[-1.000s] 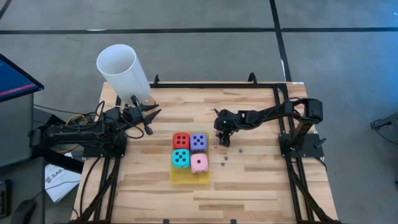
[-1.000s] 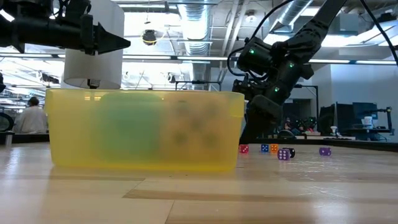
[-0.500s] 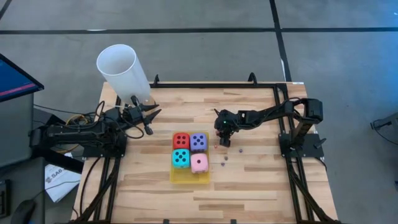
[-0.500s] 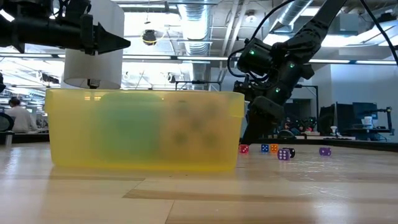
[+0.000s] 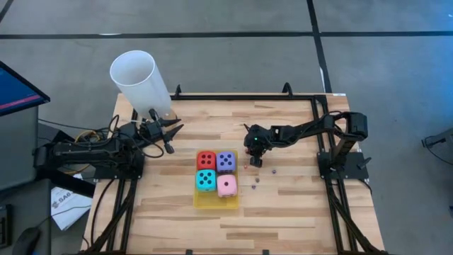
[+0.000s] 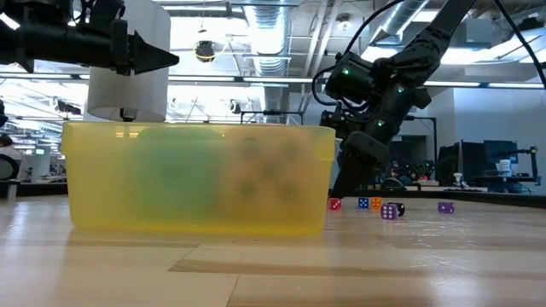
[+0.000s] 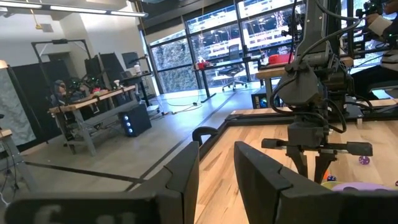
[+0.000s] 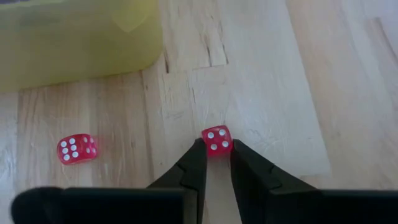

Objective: Pick & Place Dice
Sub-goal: Put the red die into the yellow bin

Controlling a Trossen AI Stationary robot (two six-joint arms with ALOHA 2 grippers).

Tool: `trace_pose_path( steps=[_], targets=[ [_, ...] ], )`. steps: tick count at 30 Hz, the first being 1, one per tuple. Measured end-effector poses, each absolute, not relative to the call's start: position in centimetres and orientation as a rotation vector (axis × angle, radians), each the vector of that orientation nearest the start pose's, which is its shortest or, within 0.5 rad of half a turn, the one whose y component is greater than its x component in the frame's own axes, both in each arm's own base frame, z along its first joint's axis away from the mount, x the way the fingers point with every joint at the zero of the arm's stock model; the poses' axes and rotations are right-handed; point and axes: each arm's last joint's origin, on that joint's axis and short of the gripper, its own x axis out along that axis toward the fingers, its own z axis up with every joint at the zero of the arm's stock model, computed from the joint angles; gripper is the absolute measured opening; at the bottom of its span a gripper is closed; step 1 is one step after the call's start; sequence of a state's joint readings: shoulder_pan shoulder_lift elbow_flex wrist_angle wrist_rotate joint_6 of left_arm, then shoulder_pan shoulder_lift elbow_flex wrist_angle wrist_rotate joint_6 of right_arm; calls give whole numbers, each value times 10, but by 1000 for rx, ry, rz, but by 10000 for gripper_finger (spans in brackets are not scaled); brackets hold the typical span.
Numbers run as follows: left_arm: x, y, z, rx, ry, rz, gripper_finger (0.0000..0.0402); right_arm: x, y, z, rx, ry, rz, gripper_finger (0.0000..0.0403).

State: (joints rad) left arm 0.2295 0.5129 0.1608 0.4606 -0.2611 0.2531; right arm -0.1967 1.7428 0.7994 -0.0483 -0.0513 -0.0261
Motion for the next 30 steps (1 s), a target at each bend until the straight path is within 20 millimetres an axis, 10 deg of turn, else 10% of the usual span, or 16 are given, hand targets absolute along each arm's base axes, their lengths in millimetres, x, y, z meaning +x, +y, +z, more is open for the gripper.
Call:
trace_pose_path(
  steps=[30],
  targets=[
    [131,38,215,246,-44,501,90,333,-36,221,-24,610,73,52]
  ],
)
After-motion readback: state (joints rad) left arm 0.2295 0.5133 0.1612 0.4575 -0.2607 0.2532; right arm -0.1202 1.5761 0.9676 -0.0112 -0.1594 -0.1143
